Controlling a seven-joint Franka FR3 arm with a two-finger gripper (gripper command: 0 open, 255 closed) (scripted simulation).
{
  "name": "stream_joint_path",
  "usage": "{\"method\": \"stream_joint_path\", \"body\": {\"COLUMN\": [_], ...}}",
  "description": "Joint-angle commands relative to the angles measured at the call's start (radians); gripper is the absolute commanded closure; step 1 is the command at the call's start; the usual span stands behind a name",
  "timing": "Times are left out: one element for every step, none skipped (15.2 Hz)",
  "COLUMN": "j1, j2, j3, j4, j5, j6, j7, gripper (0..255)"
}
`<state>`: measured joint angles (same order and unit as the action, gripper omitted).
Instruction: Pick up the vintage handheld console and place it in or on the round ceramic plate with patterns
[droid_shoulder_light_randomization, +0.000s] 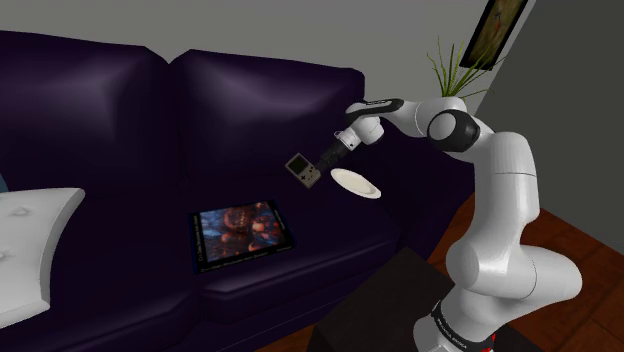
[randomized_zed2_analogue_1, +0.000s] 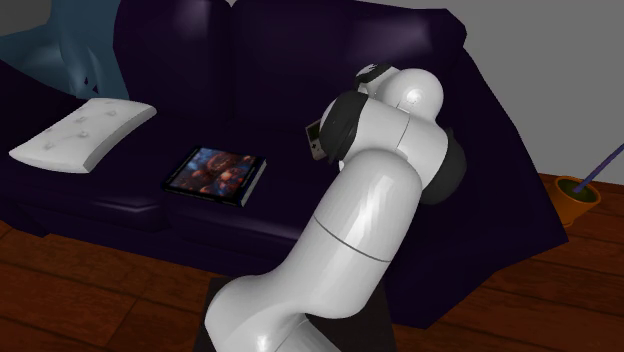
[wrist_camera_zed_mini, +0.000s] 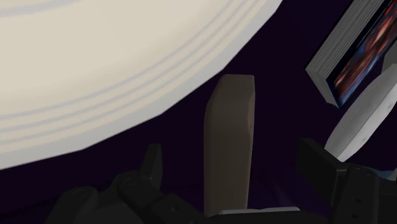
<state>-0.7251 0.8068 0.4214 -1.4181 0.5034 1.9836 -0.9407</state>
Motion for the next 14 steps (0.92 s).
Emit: {"method": "stream_joint_path", "body": {"j1": [0.000, 0.000, 0.000, 0.000, 0.000, 0.000, 0.000, 0.000, 0.000, 0.000, 0.000, 0.000, 0.000, -0.001], "j2": [0.000, 0.000, 0.000, 0.000, 0.000, 0.000, 0.000, 0.000, 0.000, 0.000, 0.000, 0.000, 0.000, -0.008], "j3": [0.000, 0.000, 0.000, 0.000, 0.000, 0.000, 0.000, 0.000, 0.000, 0.000, 0.000, 0.000, 0.000, 0.001], "j4": [0.000, 0.000, 0.000, 0.000, 0.000, 0.000, 0.000, 0.000, 0.000, 0.000, 0.000, 0.000, 0.000, 0.000], "j5": [0.000, 0.000, 0.000, 0.000, 0.000, 0.000, 0.000, 0.000, 0.000, 0.000, 0.000, 0.000, 0.000, 0.001], "j6": [0.000, 0.000, 0.000, 0.000, 0.000, 0.000, 0.000, 0.000, 0.000, 0.000, 0.000, 0.000, 0.000, -0.006], "j7": [0.000, 0.000, 0.000, 0.000, 0.000, 0.000, 0.000, 0.000, 0.000, 0.000, 0.000, 0.000, 0.000, 0.005], "gripper": [0, 0, 0, 255, 255, 255, 255, 255, 255, 255, 255, 255, 255, 255]}}
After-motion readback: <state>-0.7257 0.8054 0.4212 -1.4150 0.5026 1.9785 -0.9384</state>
